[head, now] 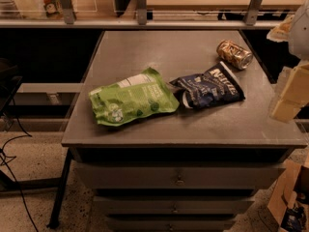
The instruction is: Place orange can upright
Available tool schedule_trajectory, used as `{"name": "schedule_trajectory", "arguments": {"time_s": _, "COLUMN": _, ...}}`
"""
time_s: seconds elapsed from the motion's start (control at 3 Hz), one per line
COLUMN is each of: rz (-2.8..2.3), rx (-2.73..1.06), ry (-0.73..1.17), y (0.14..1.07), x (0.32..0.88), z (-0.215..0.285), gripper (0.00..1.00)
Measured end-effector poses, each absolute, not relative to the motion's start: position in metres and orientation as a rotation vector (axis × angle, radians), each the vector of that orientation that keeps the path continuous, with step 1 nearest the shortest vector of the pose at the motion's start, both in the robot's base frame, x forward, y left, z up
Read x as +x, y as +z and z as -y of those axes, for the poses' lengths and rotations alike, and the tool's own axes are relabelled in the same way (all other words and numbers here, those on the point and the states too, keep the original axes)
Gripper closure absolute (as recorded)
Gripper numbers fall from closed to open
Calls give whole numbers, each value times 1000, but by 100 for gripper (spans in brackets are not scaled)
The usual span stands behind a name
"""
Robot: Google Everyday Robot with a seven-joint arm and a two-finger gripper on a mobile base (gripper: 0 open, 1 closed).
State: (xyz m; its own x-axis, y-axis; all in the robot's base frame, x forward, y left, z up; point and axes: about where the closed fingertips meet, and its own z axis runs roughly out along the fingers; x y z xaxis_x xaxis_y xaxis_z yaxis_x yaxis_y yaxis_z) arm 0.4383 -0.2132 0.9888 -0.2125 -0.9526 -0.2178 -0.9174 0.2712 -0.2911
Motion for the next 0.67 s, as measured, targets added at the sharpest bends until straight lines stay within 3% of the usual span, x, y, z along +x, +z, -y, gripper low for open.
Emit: {"name": "schedule_trajectory", "arguments": {"time_s": 0.67, "rz": -2207, "rx": -1602, "ry": -126, "y": 998, "x": 461, "z": 222, "gripper": 0}}
